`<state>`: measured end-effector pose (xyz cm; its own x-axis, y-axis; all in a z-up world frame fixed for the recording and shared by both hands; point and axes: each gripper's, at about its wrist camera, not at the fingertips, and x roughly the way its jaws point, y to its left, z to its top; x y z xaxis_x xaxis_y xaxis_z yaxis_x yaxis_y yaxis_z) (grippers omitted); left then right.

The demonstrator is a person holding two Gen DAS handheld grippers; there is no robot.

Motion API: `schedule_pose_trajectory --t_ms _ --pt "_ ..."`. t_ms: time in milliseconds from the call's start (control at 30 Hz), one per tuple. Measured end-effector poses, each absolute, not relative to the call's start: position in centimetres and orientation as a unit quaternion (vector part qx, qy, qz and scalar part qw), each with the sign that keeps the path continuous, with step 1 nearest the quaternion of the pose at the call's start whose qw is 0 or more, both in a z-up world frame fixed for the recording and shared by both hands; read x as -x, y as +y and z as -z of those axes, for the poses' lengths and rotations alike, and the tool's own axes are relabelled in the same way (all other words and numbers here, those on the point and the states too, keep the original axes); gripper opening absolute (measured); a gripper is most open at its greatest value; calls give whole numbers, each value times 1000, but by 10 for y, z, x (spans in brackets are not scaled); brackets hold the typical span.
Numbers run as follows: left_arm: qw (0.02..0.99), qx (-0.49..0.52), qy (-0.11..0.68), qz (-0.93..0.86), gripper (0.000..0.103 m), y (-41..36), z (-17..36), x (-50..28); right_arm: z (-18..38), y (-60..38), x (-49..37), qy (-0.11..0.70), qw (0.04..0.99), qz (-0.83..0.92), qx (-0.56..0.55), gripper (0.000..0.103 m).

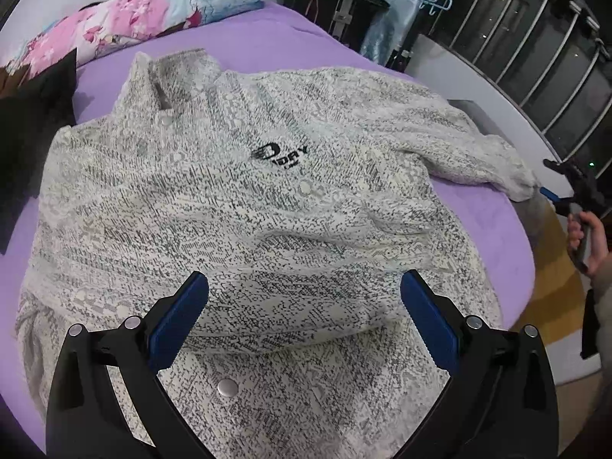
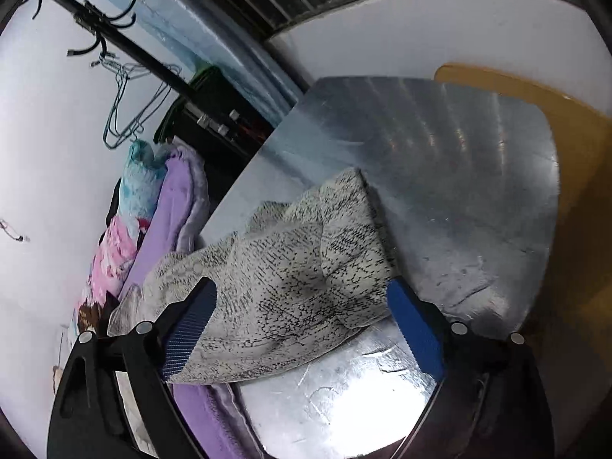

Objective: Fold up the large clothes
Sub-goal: 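Move the right tool to the other sleeve cuff and close on it, then lift the held cuff with the right tool toward the left tool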

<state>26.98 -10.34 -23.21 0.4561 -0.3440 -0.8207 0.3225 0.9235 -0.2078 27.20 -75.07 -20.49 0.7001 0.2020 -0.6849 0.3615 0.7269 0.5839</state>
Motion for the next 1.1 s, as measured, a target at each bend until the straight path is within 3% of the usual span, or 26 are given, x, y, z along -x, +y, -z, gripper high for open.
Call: schedule_pose_trajectory --t_ms 500,667,900,933,967,1100 --pt "849 9 487 205 97 -114 229 -269 214 -753 -281 388 858 65 -332 87" --pt "849 14 488 201 97 -112 228 -271 223 -755 -283 397 856 59 -327 65" --pt "849 13 488 202 97 -110 227 -267 226 -753 -286 413 863 54 -286 46" --pt "849 13 488 202 97 -110 226 -266 224 -753 -285 414 865 59 -277 22" --pt "849 14 488 202 97 -110 226 -265 222 -752 -284 414 866 57 -274 17" --pt "851 23 484 202 97 -107 219 -263 212 -744 -280 415 870 44 -263 13"
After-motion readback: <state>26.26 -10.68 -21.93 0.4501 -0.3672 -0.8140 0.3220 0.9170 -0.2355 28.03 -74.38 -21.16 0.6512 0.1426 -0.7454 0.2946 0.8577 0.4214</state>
